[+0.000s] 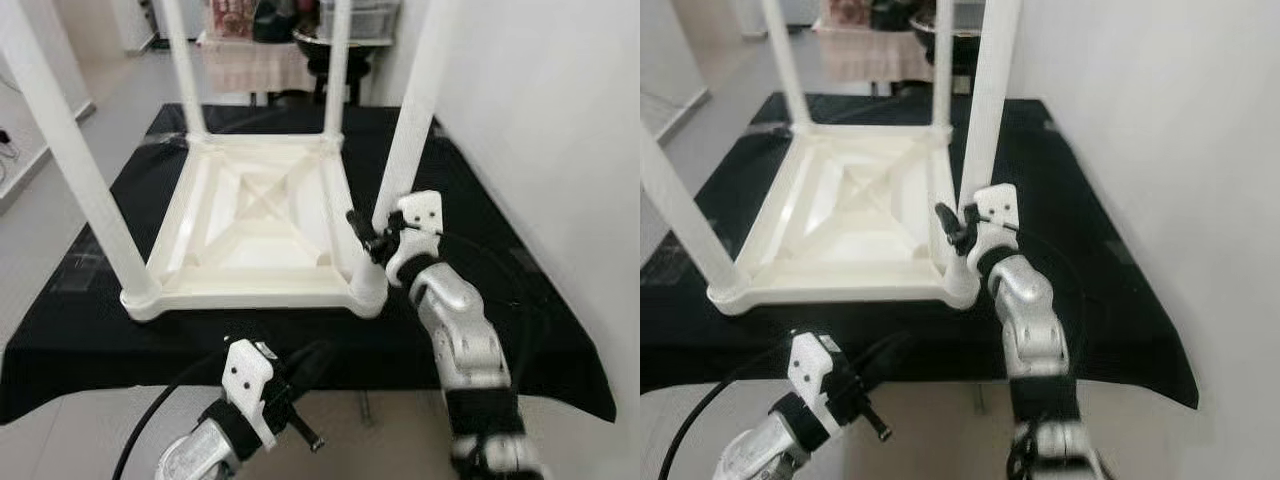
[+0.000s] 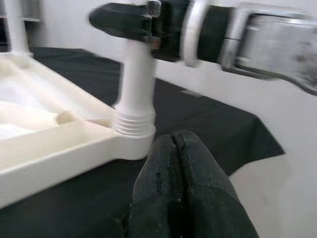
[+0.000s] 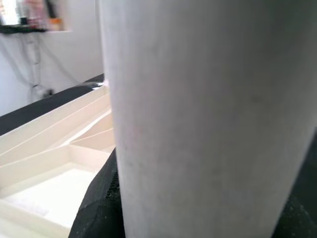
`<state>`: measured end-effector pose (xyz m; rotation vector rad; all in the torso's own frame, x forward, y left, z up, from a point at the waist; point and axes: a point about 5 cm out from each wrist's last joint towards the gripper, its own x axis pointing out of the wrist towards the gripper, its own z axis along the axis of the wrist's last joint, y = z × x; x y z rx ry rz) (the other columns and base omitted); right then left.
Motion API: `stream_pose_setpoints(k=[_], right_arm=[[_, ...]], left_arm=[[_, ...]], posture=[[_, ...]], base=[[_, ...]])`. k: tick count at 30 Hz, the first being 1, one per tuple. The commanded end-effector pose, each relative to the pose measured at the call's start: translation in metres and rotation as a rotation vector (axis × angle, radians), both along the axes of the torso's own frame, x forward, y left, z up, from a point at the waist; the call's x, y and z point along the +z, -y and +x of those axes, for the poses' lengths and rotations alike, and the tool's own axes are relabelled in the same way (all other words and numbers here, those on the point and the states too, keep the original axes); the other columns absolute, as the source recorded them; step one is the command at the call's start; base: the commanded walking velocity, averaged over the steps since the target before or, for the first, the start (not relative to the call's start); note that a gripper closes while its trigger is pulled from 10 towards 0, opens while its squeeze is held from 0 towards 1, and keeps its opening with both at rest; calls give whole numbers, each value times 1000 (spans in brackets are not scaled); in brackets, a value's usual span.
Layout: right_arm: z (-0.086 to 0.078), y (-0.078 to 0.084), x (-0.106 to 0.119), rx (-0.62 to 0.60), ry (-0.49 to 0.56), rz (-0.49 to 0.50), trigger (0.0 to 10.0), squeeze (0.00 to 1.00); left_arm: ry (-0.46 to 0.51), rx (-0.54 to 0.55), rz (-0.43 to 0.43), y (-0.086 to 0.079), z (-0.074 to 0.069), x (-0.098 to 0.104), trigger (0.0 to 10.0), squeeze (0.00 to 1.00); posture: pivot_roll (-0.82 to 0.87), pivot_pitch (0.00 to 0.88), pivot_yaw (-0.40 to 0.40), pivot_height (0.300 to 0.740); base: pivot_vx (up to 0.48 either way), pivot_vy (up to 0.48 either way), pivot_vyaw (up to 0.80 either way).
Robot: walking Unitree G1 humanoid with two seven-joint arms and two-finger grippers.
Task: Building children table
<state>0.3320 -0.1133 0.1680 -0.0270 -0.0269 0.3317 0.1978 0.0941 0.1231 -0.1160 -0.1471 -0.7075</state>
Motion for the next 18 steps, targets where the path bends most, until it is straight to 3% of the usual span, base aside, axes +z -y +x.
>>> stream_pose_setpoints(k=[1, 6, 7, 8, 9, 12, 13, 14, 15, 18], right_arm=[[-7, -1, -48, -22, -203, -69, 0, 0], [13, -12, -35, -21, -142, -20, 275, 0], [17, -16, -29, 14, -119, 3, 10000, 0], [15, -21, -23, 28, -110, 9, 10000, 584], [13, -23, -16, 63, -90, 32, 10000, 1000], [13, -23, 2, 167, -39, 55, 10000, 1000], [16, -19, 9, 216, -16, 57, 10000, 553], [16, -19, 9, 216, -16, 57, 10000, 553], [19, -13, 16, 279, 7, 49, 10000, 0], [23, -2, 23, 376, 20, 31, 10000, 0]], left_arm=[[-9, -16, 7, 1, 1, -2, 10000, 0], [-5, -3, 4, 2, 3, -2, 10000, 0], [-3, 2, 4, 2, 3, -2, 10000, 0], [-2, 5, 3, 2, 3, -1, 10000, 0], [-1, 5, 2, 3, 3, -1, 10000, 0], [-2, 2, -1, 3, 4, -1, 10000, 0], [-2, 1, -2, 4, 4, 0, 10000, 0], [-2, 1, -2, 4, 4, 0, 10000, 0], [-2, -1, -3, 4, 5, 0, 10000, 0], [-1, -3, -3, 5, 6, 1, 10000, 0]], posture=[[15, 115, -8, 740], [39, 107, -23, 740], [47, 108, -28, 740], [47, 108, -28, 740], [47, 105, -33, 740], [41, 101, -34, 740], [41, 101, -34, 740], [41, 101, -34, 740], [43, 100, -35, 740], [48, 97, -38, 740]], base=[[0, 0, 0], [0, 0, 0], [0, 0, 0], [0, 0, 0], [0, 0, 0], [0, 0, 0], [0, 0, 0], [0, 0, 0], [0, 0, 0], [0, 0, 0]])
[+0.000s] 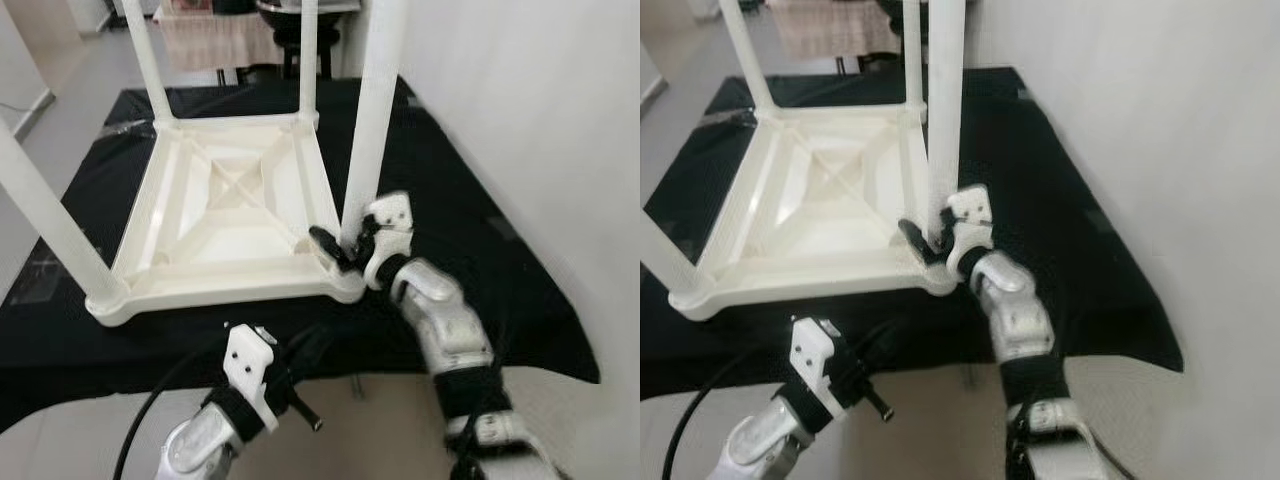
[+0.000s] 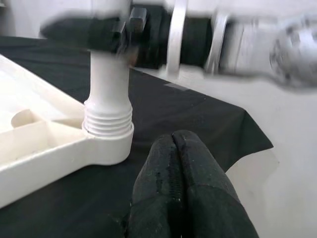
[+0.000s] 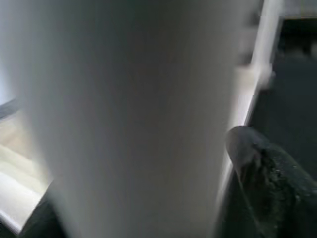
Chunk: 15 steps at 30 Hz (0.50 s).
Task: Building children table
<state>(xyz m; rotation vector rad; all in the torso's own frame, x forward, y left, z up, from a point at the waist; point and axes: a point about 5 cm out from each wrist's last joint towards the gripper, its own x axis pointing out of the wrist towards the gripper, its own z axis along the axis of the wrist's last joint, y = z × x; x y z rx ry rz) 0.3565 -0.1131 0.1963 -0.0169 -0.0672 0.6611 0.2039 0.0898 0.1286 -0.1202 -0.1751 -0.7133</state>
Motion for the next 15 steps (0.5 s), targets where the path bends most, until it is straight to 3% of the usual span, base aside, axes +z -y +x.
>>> stream_pose_setpoints(k=[1, 2, 3, 4, 5, 9, 15], right_arm=[[1, 5, -5, 102, -8, -6, 10000, 0], [1, 12, -7, 191, -13, -51, 10000, 0], [1, 12, -7, 191, -13, -51, 10000, 0], [-3, 24, -11, 351, -25, -121, 10000, 0], [-6, 30, -13, 422, -48, -144, 10000, 0], [-4, 47, -15, 480, -104, -177, 10000, 0], [5, 55, -9, 451, -112, -165, 10000, 0]], left_arm=[[-25, 2, 10, 1, 1, -4, 10000, 0], [-23, 2, 10, 1, 2, -3, 10000, 0], [-23, 2, 10, 1, 2, -3, 10000, 0], [-22, 4, 12, 1, 4, -3, 10000, 0], [-21, 4, 15, 1, 5, -3, 10000, 0], [-18, 12, 14, 2, 7, -3, 10000, 0], [-18, 16, 16, 2, 8, -3, 10000, 0]], posture=[[52, 95, -40, 740], [59, 93, -43, 740], [59, 93, -43, 740], [62, 89, -46, 740], [62, 89, -46, 740], [69, 86, -52, 740], [74, 85, -53, 740]], base=[[0, 0, 0], [0, 0, 0], [0, 0, 0], [0, 0, 0], [0, 0, 0], [0, 0, 0], [0, 0, 0]])
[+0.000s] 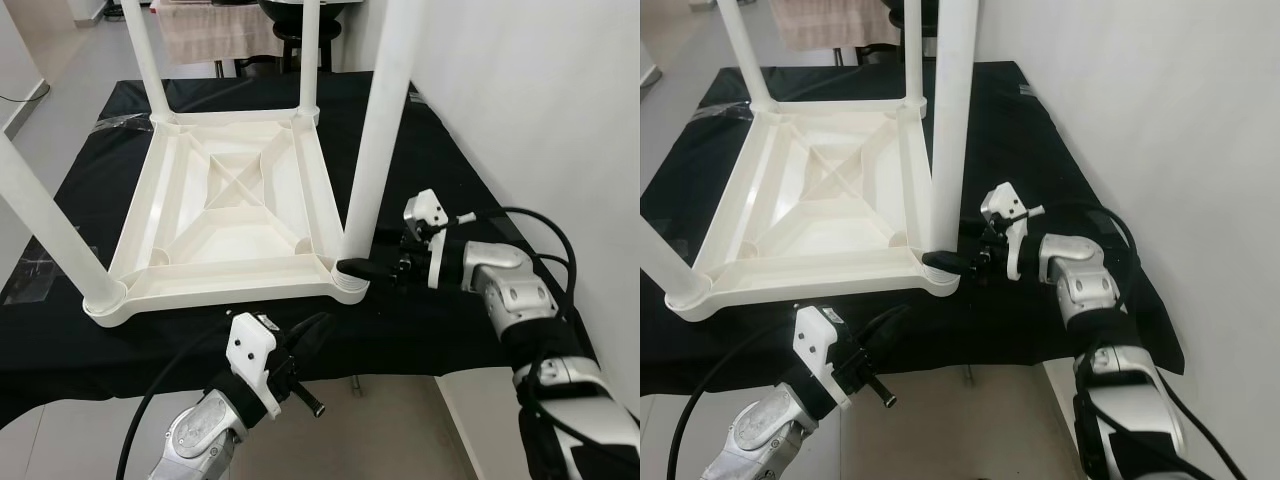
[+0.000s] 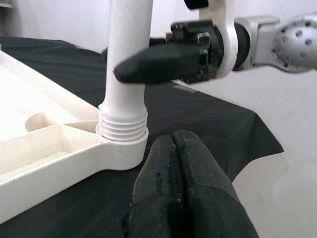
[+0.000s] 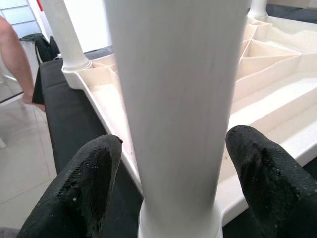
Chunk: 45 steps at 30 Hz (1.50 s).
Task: Building children table
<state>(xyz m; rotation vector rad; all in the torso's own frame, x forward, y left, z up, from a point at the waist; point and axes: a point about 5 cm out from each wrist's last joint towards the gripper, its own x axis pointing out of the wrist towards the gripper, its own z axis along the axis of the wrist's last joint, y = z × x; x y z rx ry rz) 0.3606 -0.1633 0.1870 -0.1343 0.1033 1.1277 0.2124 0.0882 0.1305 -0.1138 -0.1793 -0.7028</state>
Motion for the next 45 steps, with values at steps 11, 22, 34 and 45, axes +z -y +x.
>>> stream_pose_setpoints(k=[11, 22, 34, 45], right_arm=[[8, 10, 4, -36, -1, 91, 0, 0], [-2, 20, -47, -749, 19, -88, 0, 0], [-37, -53, -63, -732, 27, -44, 0, 0], [-23, -69, 0, -410, 101, 205, 10000, 43]], left_arm=[[-26, -18, 38, 0, 0, -8, 10000, 0], [-18, -13, 33, -6, 4, -2, 10000, 0], [-23, -31, 31, -1, 0, -2, 10000, 0], [-28, -15, 37, 0, -1, -8, 10000, 0]], posture=[[82, 79, -36, 740], [45, 93, -42, 740], [40, 96, -29, 740], [55, 76, -41, 740]], base=[[0, 0, 0], [0, 0, 0], [0, 0, 0], [0, 0, 0]])
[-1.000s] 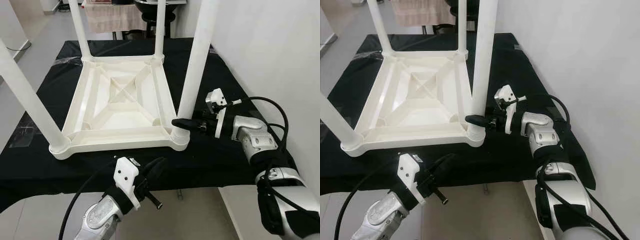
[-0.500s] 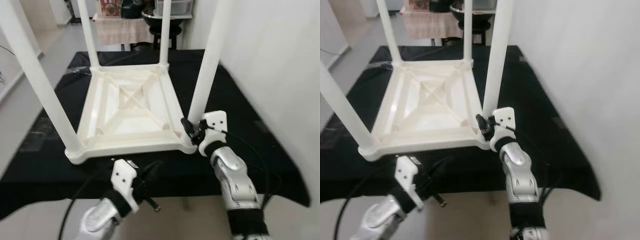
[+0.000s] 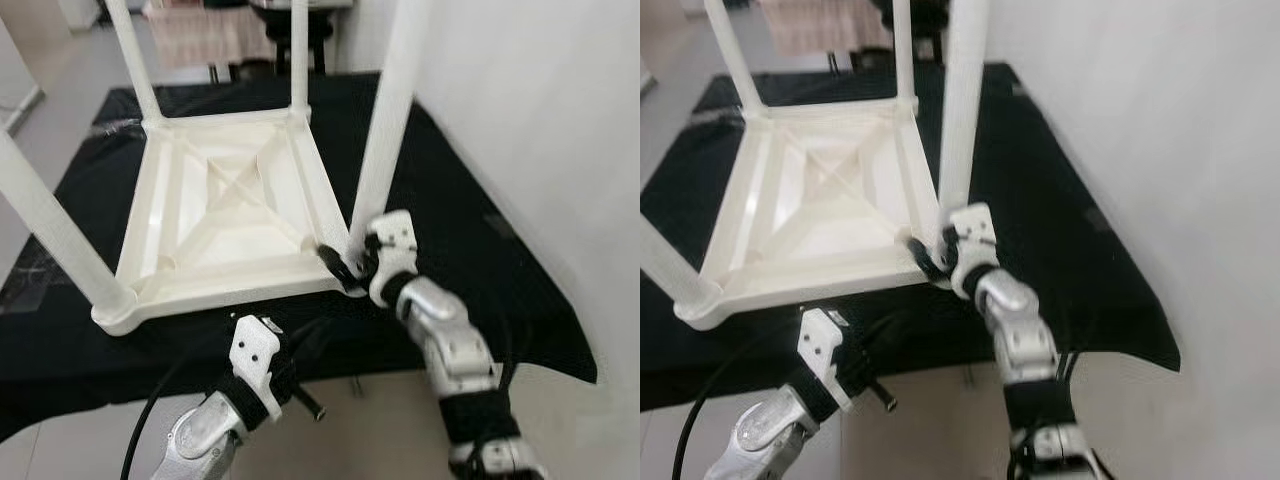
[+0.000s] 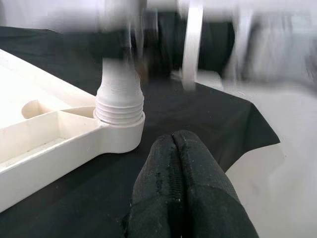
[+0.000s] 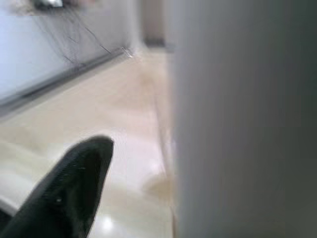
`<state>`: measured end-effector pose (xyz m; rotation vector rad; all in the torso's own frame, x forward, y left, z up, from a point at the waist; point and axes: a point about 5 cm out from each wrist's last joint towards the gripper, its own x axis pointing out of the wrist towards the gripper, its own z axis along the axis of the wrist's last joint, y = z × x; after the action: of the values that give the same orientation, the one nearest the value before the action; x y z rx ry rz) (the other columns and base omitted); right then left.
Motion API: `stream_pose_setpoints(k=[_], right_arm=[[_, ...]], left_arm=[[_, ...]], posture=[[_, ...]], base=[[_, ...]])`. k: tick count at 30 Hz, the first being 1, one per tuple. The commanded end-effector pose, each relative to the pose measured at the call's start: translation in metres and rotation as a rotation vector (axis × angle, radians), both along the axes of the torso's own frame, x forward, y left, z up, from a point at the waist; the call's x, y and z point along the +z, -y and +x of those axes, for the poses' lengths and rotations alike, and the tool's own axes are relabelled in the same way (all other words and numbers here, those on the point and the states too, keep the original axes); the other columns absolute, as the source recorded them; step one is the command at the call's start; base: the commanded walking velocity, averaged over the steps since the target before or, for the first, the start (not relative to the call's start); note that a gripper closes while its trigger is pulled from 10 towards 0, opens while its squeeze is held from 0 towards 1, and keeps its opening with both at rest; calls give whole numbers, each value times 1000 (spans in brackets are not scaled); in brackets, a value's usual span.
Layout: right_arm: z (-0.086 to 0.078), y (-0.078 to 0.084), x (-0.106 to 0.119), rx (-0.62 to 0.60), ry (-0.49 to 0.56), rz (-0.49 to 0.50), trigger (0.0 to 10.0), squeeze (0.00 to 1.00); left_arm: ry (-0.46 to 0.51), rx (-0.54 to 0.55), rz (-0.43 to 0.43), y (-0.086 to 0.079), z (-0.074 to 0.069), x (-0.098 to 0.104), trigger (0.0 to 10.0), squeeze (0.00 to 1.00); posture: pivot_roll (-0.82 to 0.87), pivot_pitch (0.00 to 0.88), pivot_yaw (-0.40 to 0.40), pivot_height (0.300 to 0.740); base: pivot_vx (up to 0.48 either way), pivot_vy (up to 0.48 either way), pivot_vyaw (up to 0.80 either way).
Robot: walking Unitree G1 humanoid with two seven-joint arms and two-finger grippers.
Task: Building children table
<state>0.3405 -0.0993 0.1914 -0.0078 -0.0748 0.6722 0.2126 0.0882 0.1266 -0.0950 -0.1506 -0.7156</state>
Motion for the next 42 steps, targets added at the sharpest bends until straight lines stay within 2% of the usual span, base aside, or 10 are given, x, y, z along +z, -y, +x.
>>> stream_pose_setpoints(k=[1, 12, 13, 14, 23, 29, 32, 36, 39, 42], right_arm=[[-1, -4, 3, 101, 17, 18, 10000, 43], [16, 5, 25, 539, 61, -180, 10000, 0], [19, 6, 24, 575, 33, -189, 8784, 0], [23, 7, 23, 593, 9, -188, 0, 0], [27, 6, 17, 652, -26, -200, 0, 0], [32, 16, 10, 527, -14, -231, 0, 0], [31, 23, -5, 383, -38, -249, 0, 0], [16, 18, -55, -247, -208, -203, 0, 0], [-25, -23, -73, -183, -220, -163, 0, 0], [-27, -39, -71, -58, -162, -233, 0, 0]], left_arm=[[-10, -4, 9, 0, -1, -4, 10000, 0], [-12, 1, 14, 2, 1, -7, 10000, 0], [-12, 1, 15, 2, 2, -7, 10000, 0], [-11, 1, 14, 2, 2, -7, 10000, 0], [-6, 4, 16, 4, 2, -7, 10000, 0], [-6, 2, 15, 4, 1, -6, 10000, 0], [-4, 4, 13, 3, -1, -5, 10000, 0], [-4, 5, 12, 0, -3, -4, 10000, 0], [-4, 1, 13, -1, -3, -2, 10000, 0], [-7, -4, 10, 0, -2, -2, 10000, 0]], posture=[[55, 76, -41, 740], [82, 61, -60, 740], [89, 63, -67, 740], [94, 65, -71, 740], [82, 71, -72, 740], [77, 83, -71, 740], [70, 98, -70, 740], [50, 115, -63, 740], [39, 127, -41, 740], [31, 117, -41, 740]], base=[[0, 0, 0], [0, 0, 0], [0, 0, 0], [0, 0, 0], [0, 0, 0], [0, 0, 0], [0, 0, 0], [0, 0, 0], [0, 0, 0], [0, 0, 0]])
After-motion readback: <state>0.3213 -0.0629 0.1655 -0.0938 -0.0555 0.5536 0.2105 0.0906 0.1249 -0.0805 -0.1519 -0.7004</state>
